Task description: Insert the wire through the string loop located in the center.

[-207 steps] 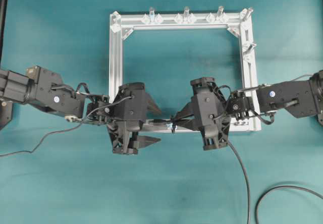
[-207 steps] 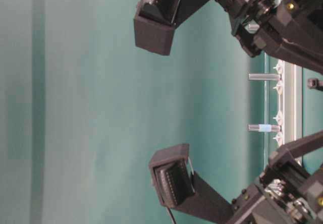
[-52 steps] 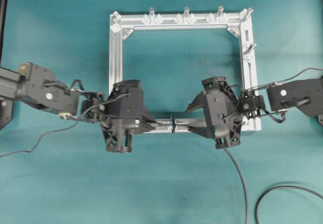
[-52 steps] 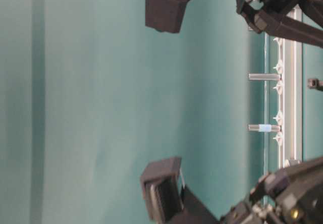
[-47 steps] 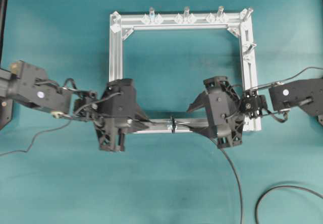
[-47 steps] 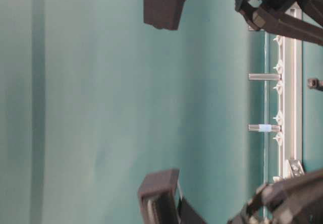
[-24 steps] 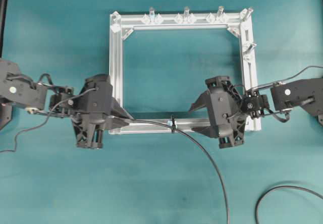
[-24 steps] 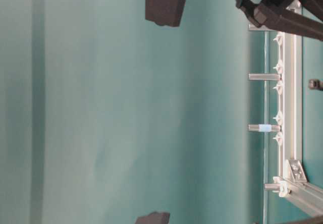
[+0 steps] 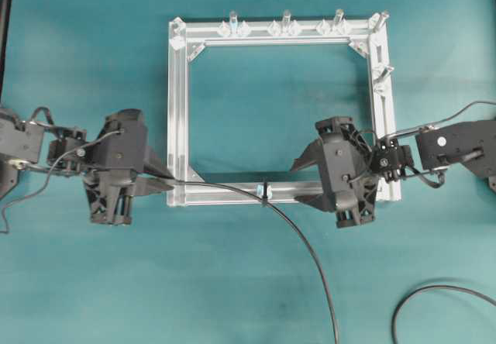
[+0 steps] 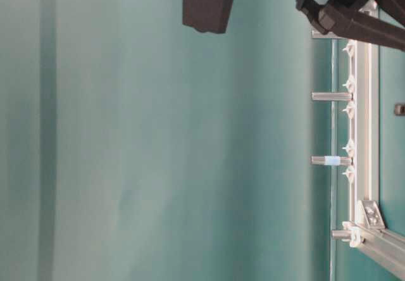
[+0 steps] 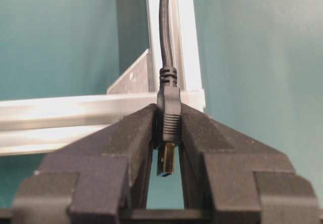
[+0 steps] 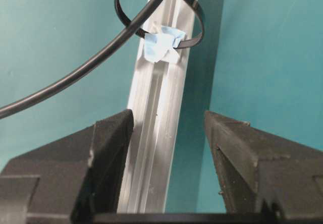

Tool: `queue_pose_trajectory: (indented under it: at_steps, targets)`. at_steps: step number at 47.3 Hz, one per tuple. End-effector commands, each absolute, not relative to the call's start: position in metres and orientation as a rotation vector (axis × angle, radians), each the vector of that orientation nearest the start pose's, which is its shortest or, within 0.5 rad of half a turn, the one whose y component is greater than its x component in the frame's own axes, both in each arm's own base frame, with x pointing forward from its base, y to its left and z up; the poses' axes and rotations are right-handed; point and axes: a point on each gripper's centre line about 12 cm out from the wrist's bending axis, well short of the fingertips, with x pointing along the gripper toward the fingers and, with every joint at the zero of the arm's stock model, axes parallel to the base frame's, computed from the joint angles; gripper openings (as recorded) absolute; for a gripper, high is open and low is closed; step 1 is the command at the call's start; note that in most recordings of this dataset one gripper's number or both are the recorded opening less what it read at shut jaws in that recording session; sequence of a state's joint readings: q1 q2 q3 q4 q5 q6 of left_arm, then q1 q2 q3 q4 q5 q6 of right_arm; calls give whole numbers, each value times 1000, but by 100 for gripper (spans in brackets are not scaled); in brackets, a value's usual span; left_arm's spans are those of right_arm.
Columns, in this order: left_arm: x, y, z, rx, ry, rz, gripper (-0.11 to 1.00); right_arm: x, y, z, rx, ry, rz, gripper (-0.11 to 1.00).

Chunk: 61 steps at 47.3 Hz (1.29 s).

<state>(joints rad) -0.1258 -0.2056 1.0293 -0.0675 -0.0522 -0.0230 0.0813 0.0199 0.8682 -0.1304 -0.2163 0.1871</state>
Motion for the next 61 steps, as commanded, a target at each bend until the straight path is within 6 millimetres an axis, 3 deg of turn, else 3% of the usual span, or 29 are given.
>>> queue_pose_trajectory:
  at_steps: [1,15,31,61]
  targets:
    - [283,-36,139,-45,746,-82,16,348,32,130,40,640,88,60]
    - [271,-34,140,-59,750,-76,12,349,32,131,40,637,88,60]
    - [261,-35,117,-95,833,-58,12,349,32,131,40,637,88,60]
    - [262,-45,108,-78,864,-87,12,348,32,130,40,640,88,60]
